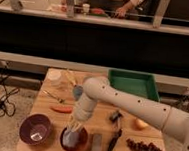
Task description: Wipe red bowl with towel
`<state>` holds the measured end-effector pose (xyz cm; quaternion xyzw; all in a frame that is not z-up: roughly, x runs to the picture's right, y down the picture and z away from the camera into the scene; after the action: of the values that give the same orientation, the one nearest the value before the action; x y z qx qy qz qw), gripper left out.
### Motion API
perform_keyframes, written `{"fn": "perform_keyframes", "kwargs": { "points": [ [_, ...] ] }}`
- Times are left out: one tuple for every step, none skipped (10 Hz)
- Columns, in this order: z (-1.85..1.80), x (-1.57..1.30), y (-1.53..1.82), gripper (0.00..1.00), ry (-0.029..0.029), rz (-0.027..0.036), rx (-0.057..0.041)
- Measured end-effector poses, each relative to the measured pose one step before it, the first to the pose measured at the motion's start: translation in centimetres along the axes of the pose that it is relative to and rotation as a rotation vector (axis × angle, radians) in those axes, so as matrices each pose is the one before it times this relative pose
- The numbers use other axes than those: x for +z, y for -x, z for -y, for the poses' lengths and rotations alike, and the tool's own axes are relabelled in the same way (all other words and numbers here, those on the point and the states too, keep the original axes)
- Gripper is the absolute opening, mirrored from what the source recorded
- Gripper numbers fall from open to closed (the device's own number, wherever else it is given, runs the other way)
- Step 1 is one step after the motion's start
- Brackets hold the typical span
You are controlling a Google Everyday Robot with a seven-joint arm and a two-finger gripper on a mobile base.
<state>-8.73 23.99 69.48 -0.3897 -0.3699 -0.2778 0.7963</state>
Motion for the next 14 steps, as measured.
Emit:
{"fn": "perform_keyframes", "kwargs": {
  "points": [
    [0.39,0.32,0.437,0.02,0.00405,0.00027,-0.00918],
    [0.197,0.346,0.569,0.02,0.00718,0.00251,-0.01468],
    [-0.116,0.234,0.412,0.02,0.00576,0.00312,-0.00764],
    [-0.39,0.037,0.213,0.02,0.00275,0.00434,0.00011],
    [-0.585,-0.211,-0.089,0.02,-0.00163,0.00218,0.00282],
    [-0.943,-0.523,-0.456,0.02,-0.00347,0.00211,0.00702],
    [-1.103,-0.649,-0.587,0.02,-0.00349,0.00056,0.01093],
    [-0.564,-0.482,-0.268,0.02,-0.00691,0.00126,0.00668],
    [-0.527,-0.433,-0.169,0.02,-0.00627,0.00265,0.00648],
    [-0.26,-0.154,-0.085,0.02,-0.00359,0.00287,0.00378],
    [-0.166,-0.033,-0.096,0.02,-0.0009,0.00143,0.00328],
    [0.021,0.251,-0.005,0.02,0.00384,0.00324,-0.00071],
    [0.106,0.196,0.08,0.02,0.00384,0.00168,-0.00176],
    [-0.054,0.099,-0.089,0.02,0.00104,0.00117,0.00351]
  ]
}}
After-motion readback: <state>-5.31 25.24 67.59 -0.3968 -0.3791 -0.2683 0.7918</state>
